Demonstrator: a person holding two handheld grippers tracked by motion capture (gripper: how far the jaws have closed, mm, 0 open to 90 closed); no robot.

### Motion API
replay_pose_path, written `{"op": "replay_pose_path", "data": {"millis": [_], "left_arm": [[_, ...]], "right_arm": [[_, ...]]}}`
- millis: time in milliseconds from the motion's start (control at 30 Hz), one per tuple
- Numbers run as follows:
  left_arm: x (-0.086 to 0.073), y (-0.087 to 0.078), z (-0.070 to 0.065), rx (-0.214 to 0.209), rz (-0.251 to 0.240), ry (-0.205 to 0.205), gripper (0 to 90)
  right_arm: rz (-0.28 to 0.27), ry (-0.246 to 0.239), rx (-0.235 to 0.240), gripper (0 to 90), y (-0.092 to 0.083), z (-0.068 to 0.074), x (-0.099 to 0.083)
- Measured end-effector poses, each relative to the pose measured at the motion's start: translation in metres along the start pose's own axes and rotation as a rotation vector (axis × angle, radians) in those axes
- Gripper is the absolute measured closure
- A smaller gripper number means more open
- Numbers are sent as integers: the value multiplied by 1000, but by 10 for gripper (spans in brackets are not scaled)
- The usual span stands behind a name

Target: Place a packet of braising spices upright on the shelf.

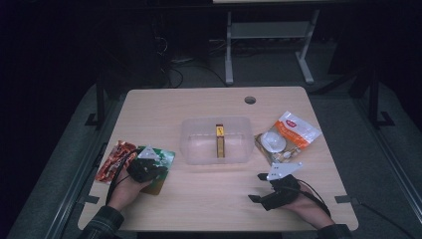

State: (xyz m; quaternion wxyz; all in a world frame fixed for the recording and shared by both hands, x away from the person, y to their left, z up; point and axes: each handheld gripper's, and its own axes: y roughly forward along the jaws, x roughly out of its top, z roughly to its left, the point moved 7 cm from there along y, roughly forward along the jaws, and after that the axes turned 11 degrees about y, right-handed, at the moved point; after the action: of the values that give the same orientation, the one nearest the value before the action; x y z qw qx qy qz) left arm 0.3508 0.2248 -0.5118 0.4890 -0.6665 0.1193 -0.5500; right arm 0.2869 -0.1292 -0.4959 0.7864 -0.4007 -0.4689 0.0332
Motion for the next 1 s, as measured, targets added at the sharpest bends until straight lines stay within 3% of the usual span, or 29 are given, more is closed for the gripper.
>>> {"op": "replay_pose_path", "data": {"millis": [200,333,433,467,500,533,633,700,733,833,867,900,1000], "left_arm": [[-2,-3,-17,-42,-10,16,900],[2,-2,-34,-68,-17,60,900],[5,0,-42,-88,-18,70,900],[9,2,-50,-105,-26,76,900],[9,2,-50,-105,-26,76,900],[14,5,-57,-121,-29,100,900],[18,8,-66,-141,-35,101,900],[22,11,-73,-157,-38,117,900],[27,13,-80,-171,-34,148,900],[32,17,-90,-192,-43,152,900],[35,19,-94,-202,-40,171,900],[39,22,-99,-214,-49,165,900],[55,34,-117,-248,-64,203,900]], "right_arm": [[1,1,0,201,1,0,1],[-1,-5,-3,201,1,-1,1],[3,3,-3,201,1,-1,1],[3,4,-3,201,1,-1,1],[3,4,-3,201,1,-1,1],[2,-1,-5,201,1,-1,1],[-1,0,-6,201,2,-2,2],[-3,-1,-6,201,2,-2,2],[-3,-2,-7,201,2,-2,2],[-3,2,-8,202,2,-2,3],[-4,0,-10,202,2,-3,3],[-4,0,-10,202,2,-3,3],[-9,-1,-12,202,2,-3,4]]}}
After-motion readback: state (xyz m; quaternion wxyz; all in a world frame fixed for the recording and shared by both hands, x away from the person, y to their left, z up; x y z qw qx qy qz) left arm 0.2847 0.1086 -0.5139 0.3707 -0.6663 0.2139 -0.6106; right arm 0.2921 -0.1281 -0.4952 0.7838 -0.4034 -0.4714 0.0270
